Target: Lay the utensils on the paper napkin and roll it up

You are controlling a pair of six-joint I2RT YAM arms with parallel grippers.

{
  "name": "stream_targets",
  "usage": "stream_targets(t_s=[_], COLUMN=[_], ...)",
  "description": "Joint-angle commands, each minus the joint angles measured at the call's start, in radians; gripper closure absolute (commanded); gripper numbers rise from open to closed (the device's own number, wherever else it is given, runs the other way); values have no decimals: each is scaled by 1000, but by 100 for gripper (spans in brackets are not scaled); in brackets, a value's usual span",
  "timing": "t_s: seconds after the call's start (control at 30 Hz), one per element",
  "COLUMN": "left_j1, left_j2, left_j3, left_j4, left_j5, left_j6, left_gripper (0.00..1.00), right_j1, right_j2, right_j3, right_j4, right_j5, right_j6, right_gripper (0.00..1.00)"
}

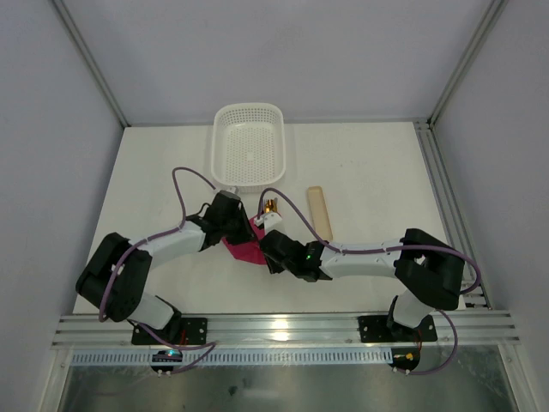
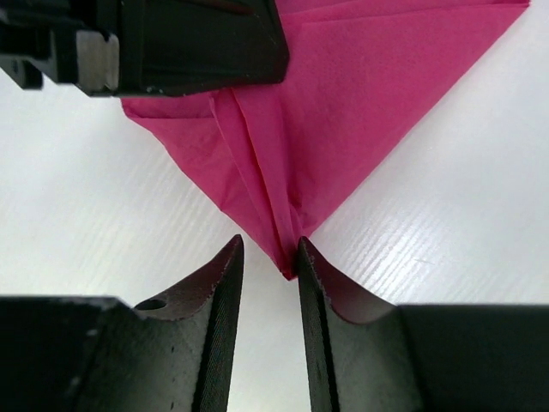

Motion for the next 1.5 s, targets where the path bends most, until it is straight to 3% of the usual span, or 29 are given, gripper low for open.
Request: stream_targets(t_s=[0.0, 0.47, 0.63, 0.83, 1.03, 1.27, 1.47], left_j1=[12, 38, 45, 49, 52, 52, 52], left_j2=[12, 32, 32, 36, 46, 62, 73], left_j3=[27, 26, 24, 17, 7, 4, 3], left_j4=[26, 22, 19, 22, 22, 26, 29], left_j5=[9, 9, 3, -17, -39, -54, -60], left_j6=[27, 50, 61, 67, 73, 84, 88], left_gripper=[85, 85, 85, 85, 83, 81, 81], right_j1=[19, 77, 101, 116, 119, 102, 15], right_j2=[-3, 38, 43, 52, 49, -44, -107], right_j3=[25, 56, 52, 61, 35, -33, -89], right_j4=[-27, -22, 18, 40, 103, 154, 231], right_j5=[136, 194, 161, 125, 64, -20, -176], right_j6=[-35, -90, -118, -139, -178, -216, -138], right_gripper=[67, 88, 88, 78, 75, 76, 83])
